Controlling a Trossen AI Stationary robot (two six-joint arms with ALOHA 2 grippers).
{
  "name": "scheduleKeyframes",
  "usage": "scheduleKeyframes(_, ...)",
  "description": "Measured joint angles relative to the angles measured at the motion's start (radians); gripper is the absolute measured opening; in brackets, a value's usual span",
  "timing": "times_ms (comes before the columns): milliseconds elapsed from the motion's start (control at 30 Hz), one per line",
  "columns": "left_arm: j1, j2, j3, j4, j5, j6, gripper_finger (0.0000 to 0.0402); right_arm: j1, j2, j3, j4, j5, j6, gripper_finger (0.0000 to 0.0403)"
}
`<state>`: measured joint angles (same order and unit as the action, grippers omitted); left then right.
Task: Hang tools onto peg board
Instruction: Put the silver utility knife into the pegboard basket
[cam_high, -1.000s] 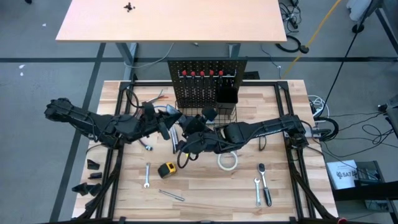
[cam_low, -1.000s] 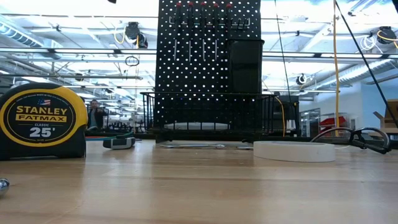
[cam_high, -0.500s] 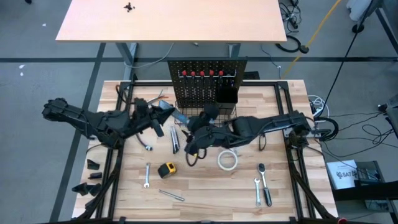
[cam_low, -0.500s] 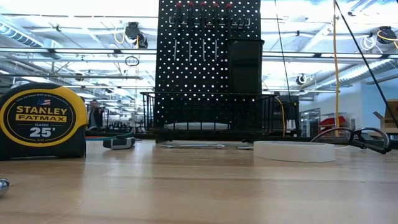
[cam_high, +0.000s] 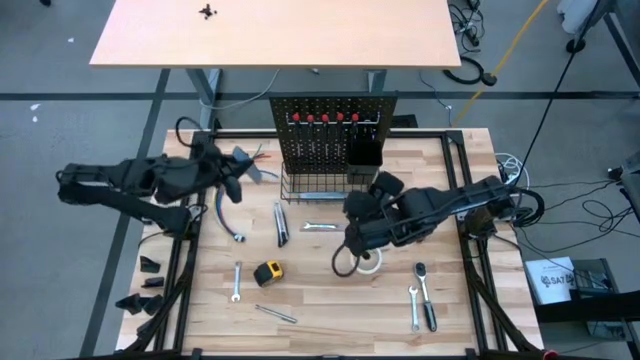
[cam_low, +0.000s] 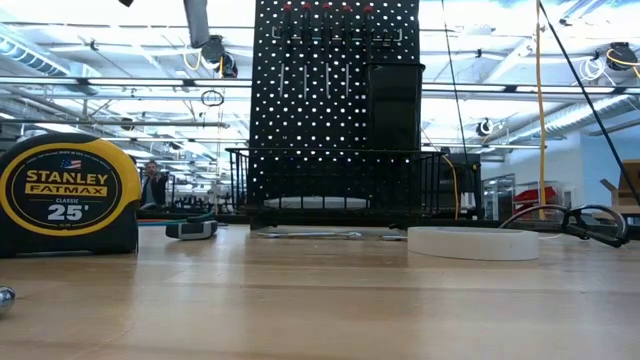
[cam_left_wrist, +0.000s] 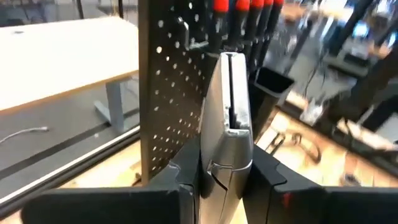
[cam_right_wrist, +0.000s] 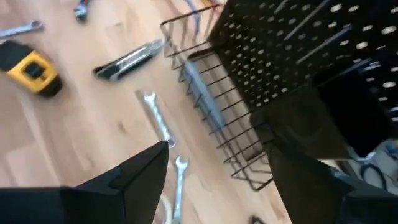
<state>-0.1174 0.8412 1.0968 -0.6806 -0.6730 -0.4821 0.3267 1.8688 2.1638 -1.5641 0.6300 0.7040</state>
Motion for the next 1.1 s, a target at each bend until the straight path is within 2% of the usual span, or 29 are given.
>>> scheduleKeyframes(133, 0.078, 0.080, 0.099, -0.102, 0.143, 0.063, 0.0066, 0.009, -0.034, -0.081, 0.007, -0.067, -0.007, 0.0270)
scheduleKeyframes(267, 0.133, 0.198, 0.203, -0.199, 0.260, 0.136, 0.0066, 0.009, -0.108, -0.254, 0.060, -0.143, 0.018, 0.0270)
scheduleKeyframes(433, 0.170, 0.364, 0.320, -0.289, 0.378, 0.239, 0.0066, 0.006, -0.259, -0.573, 0.371, -0.268, 0.020, 0.0270)
scheduleKeyframes(600, 0.185, 0.520, 0.412, -0.311, 0.475, 0.335, 0.0066, 0.002, -0.386, -0.859, 0.731, -0.325, 0.033, 0.0270)
scheduleKeyframes(800, 0.185, 0.687, 0.519, -0.336, 0.484, 0.431, 0.0066, 0.002, -0.448, -1.067, 0.952, -0.324, 0.092, 0.0270)
scheduleKeyframes(1100, 0.181, 0.857, 0.586, -0.331, 0.396, 0.540, 0.0066, 0.000, -0.451, -1.232, 1.255, -0.349, 0.101, 0.0270)
